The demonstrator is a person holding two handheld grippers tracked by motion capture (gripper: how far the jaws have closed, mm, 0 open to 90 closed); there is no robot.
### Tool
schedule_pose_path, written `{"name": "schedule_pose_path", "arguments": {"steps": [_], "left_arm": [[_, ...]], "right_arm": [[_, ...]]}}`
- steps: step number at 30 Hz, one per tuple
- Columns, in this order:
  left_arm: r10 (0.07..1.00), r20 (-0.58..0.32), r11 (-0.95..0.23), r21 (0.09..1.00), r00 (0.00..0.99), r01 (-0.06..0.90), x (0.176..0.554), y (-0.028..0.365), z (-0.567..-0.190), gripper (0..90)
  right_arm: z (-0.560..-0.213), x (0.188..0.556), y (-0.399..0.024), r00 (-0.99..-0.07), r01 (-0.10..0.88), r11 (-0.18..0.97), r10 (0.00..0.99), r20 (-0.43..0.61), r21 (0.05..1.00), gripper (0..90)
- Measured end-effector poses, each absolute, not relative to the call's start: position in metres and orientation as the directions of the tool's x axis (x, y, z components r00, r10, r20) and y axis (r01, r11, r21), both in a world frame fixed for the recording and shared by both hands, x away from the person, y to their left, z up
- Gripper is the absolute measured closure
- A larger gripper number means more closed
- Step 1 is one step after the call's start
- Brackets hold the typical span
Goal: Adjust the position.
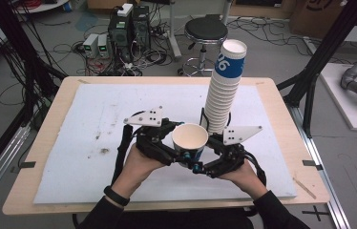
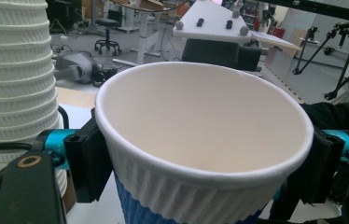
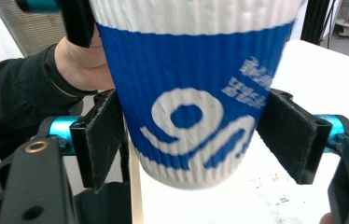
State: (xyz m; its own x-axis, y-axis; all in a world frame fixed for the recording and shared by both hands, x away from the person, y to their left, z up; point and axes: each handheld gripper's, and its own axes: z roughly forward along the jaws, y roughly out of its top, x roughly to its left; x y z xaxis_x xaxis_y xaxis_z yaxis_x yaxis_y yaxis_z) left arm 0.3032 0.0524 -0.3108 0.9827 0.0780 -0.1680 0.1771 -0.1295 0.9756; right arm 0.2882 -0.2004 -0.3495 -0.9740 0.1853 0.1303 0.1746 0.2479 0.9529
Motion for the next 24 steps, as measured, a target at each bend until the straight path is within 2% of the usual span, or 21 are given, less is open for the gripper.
{"name": "schedule_pose_path", "arguments": {"steps": [2, 16, 24], "left_arm": [[0.082, -0.161, -0.129, 0.977, 0.983, 0.171, 0.304, 0.055, -0.310, 20.9], [0.113, -0.134, -0.158, 0.976, 0.984, 0.151, 0.305, 0.065, -0.308, 20.9], [0.145, -0.129, -0.143, 0.978, 0.981, 0.150, 0.308, 0.077, -0.307, 20.8]], "right_arm": [[-0.349, 0.290, -0.203, -0.973, 0.176, 0.245, 0.187, 0.132, 0.953, 21.5], [-0.334, 0.295, -0.243, -0.964, 0.155, 0.208, 0.246, 0.102, 0.966, 20.4], [-0.321, 0.294, -0.266, -0.949, 0.103, 0.188, 0.312, 0.040, 0.977, 20.3]]}}
